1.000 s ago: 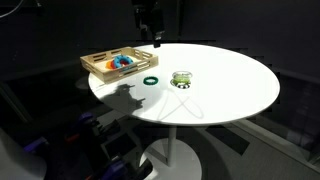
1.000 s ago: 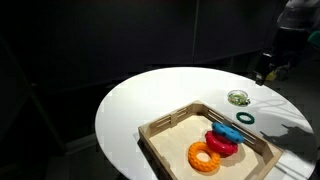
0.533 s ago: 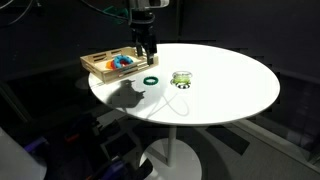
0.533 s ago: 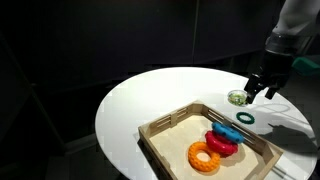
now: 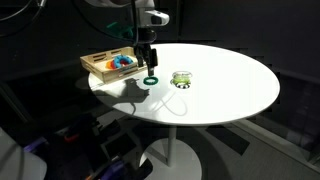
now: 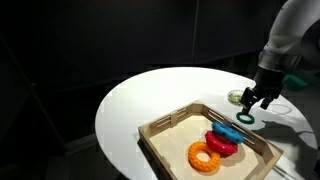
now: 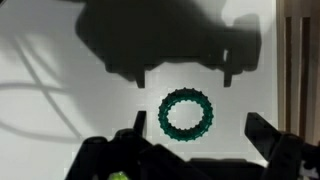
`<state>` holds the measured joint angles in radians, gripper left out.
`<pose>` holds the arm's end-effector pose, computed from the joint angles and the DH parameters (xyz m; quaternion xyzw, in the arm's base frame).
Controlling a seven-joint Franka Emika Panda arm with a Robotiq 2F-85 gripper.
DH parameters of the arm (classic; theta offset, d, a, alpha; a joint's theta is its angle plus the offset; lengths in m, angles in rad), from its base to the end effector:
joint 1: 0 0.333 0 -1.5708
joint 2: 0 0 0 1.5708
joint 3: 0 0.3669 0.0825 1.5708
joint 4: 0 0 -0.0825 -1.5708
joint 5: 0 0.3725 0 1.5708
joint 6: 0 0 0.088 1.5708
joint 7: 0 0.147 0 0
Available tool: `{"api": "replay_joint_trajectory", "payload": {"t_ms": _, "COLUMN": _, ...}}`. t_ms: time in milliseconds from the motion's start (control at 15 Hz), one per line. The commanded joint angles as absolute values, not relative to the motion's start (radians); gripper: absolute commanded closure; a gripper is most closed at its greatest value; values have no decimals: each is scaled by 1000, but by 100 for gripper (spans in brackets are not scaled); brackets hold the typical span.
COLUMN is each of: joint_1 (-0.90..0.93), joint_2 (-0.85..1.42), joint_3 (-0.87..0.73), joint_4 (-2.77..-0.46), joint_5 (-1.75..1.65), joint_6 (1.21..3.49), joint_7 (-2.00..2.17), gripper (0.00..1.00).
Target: Pick up the green ring from the table and put it on the wooden tray
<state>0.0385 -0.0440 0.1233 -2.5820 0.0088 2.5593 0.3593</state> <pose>0.4311 0.0702 0.2981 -0.9947 0.1022 -0.0102 0.0025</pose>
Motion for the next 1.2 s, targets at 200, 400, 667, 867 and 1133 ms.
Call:
{"api": "replay_joint_trajectory", "payload": {"t_ms": 200, "joint_1": 53, "joint_2": 35, "joint_3": 105, "joint_4": -2565, "joint_5": -130, "joint_6": 2646, "joint_7": 424, "gripper": 0}}
{"api": "replay_joint_trajectory", "payload": {"t_ms": 400, "joint_1": 61, "joint_2": 65, "joint_3": 93, "joint_4": -2558, "joint_5": -170, "joint_6": 2672, "joint_7": 455, "gripper": 0}}
{"api": "replay_joint_trajectory", "payload": {"t_ms": 667, "joint_1": 80, "joint_2": 97, "joint_3": 72, "joint_4": -2543, "joint_5": -198, "joint_6": 2691, "joint_7": 482, "gripper": 0}}
{"api": "replay_joint_trajectory", "payload": {"t_ms": 867, "joint_1": 97, "joint_2": 116, "joint_3": 55, "joint_4": -2532, "joint_5": -218, "joint_6": 2698, "joint_7": 503, "gripper": 0}}
{"api": "replay_joint_trajectory", "payload": {"t_ms": 1133, "joint_1": 118, "joint_2": 132, "joint_3": 34, "joint_4": -2520, "joint_5": -245, "joint_6": 2696, "joint_7": 533, "gripper": 34}}
